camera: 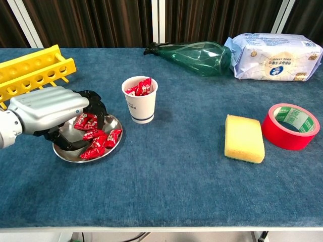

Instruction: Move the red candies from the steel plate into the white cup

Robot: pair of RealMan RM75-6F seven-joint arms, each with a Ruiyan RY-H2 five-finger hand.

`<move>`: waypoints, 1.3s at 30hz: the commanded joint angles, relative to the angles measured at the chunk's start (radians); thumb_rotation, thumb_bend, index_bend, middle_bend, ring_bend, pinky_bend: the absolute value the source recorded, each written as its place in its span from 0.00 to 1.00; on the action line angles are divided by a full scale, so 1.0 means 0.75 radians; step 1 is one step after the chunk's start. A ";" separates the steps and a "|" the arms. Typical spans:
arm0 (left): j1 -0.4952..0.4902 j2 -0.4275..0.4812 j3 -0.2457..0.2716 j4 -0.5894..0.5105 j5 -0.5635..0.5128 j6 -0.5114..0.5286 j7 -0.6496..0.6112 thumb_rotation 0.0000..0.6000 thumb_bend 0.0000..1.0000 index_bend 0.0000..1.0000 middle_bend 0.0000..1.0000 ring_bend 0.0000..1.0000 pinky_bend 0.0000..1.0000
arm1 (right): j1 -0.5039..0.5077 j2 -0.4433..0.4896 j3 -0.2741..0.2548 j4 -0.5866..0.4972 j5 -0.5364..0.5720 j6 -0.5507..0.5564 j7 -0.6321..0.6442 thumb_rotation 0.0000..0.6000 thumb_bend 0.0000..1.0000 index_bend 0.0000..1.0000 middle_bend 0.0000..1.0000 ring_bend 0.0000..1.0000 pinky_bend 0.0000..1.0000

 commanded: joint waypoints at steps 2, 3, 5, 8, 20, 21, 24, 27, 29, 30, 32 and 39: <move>0.003 -0.001 -0.003 0.001 0.001 -0.001 0.001 1.00 0.30 0.42 0.20 0.08 0.23 | 0.001 0.000 -0.001 0.000 0.000 -0.003 -0.001 1.00 0.33 0.00 0.00 0.00 0.00; 0.004 -0.001 -0.003 0.001 0.001 -0.002 0.001 1.00 0.30 0.42 0.20 0.08 0.23 | 0.002 0.000 -0.001 0.000 0.000 -0.004 -0.001 1.00 0.33 0.00 0.00 0.00 0.00; 0.006 -0.001 -0.005 0.002 0.002 -0.003 0.001 1.00 0.30 0.43 0.20 0.08 0.23 | 0.003 0.000 -0.002 0.000 -0.001 -0.006 -0.001 1.00 0.33 0.00 0.00 0.00 0.00; 0.009 -0.003 -0.006 0.004 0.006 -0.003 0.000 1.00 0.30 0.44 0.20 0.08 0.23 | 0.003 0.001 -0.002 0.000 -0.001 -0.007 0.001 1.00 0.33 0.00 0.00 0.00 0.00; 0.019 -0.010 -0.012 0.017 0.023 -0.003 -0.010 1.00 0.35 0.54 0.21 0.08 0.23 | 0.003 0.001 -0.002 -0.001 -0.001 -0.006 0.001 1.00 0.33 0.00 0.00 0.00 0.00; 0.021 -0.008 -0.013 0.014 0.029 0.002 -0.012 1.00 0.35 0.54 0.21 0.08 0.23 | 0.003 0.001 -0.002 -0.001 -0.001 -0.005 0.001 1.00 0.33 0.00 0.00 0.00 0.00; 0.028 0.001 -0.015 -0.003 0.048 0.019 -0.018 1.00 0.35 0.55 0.21 0.08 0.23 | 0.003 0.001 -0.003 0.000 -0.002 -0.005 0.002 1.00 0.33 0.00 0.00 0.00 0.00; 0.037 0.018 -0.014 -0.025 0.067 0.039 -0.014 1.00 0.35 0.56 0.21 0.08 0.23 | 0.002 0.002 -0.003 -0.001 -0.002 -0.005 0.003 1.00 0.33 0.00 0.00 0.00 0.00; 0.043 0.033 -0.015 -0.044 0.077 0.054 -0.009 1.00 0.35 0.56 0.21 0.08 0.23 | 0.002 0.003 -0.003 -0.001 -0.003 -0.004 0.004 1.00 0.33 0.00 0.00 0.00 0.00; 0.047 0.045 -0.019 -0.060 0.084 0.068 -0.006 1.00 0.35 0.56 0.21 0.08 0.23 | 0.002 0.003 -0.003 -0.001 -0.003 -0.004 0.005 1.00 0.33 0.00 0.00 0.00 0.00; 0.054 0.066 -0.029 -0.084 0.096 0.092 -0.006 1.00 0.35 0.56 0.21 0.08 0.23 | 0.001 0.004 -0.003 -0.002 -0.004 -0.003 0.006 1.00 0.33 0.00 0.00 0.00 0.00; 0.045 0.157 -0.103 -0.201 0.107 0.141 0.013 1.00 0.35 0.56 0.21 0.08 0.23 | 0.000 0.004 -0.005 -0.005 -0.008 0.000 0.004 1.00 0.33 0.00 0.00 0.00 0.00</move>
